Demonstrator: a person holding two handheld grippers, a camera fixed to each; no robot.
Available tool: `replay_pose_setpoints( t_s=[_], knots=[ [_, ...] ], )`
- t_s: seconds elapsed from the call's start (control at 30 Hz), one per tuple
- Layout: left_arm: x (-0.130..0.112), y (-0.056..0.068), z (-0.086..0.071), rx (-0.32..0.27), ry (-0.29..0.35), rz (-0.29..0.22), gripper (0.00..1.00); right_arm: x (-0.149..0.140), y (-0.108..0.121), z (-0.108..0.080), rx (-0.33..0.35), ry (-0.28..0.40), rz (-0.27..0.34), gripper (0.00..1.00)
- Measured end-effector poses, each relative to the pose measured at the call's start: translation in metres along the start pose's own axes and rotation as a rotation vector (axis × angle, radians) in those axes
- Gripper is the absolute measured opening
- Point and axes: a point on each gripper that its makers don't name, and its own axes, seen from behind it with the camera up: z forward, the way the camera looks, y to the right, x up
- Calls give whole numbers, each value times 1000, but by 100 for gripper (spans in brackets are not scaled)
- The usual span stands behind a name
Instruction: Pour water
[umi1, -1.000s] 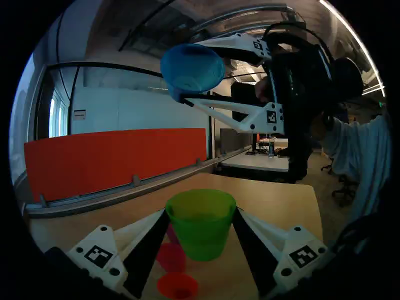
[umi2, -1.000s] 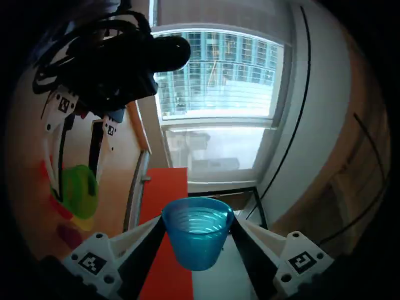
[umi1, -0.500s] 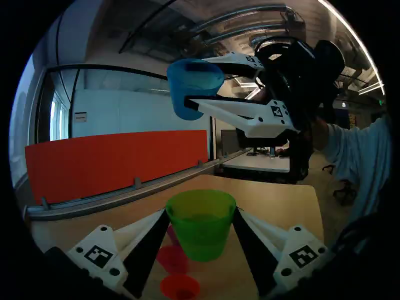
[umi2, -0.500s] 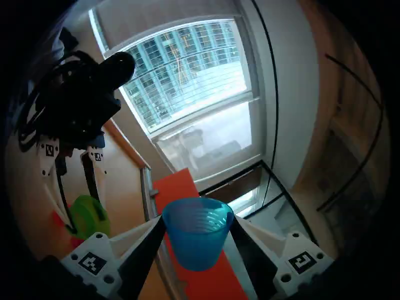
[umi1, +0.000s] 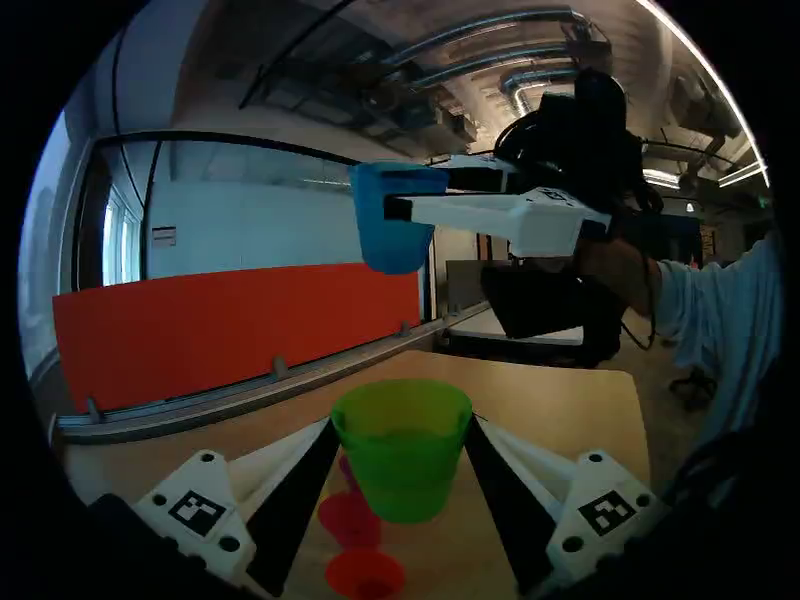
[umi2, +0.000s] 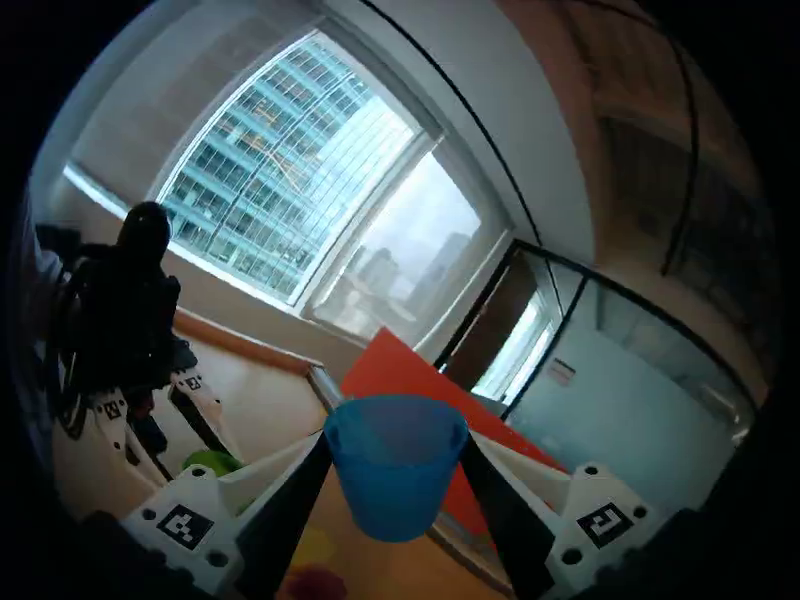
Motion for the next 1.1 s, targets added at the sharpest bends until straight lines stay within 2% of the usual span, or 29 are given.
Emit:
replay_pose_setpoints(
  t_s=[0.2, 0.37, 0.77, 1.1],
  knots=[
    [1, -3, -2, 8, 0, -1, 86, -13, -4, -3, 16, -35, 148, 90],
    [0, -6, -4, 16, 1, 0, 86, -23, -11, -6, 33, -69, 235, 91],
    [2, -19, -13, 52, 1, 3, 87, -43, -11, -15, 19, -102, 331, 91],
    [0, -44, -30, 111, -9, 13, 87, -64, -5, -27, 10, -121, 413, 91]
  ],
)
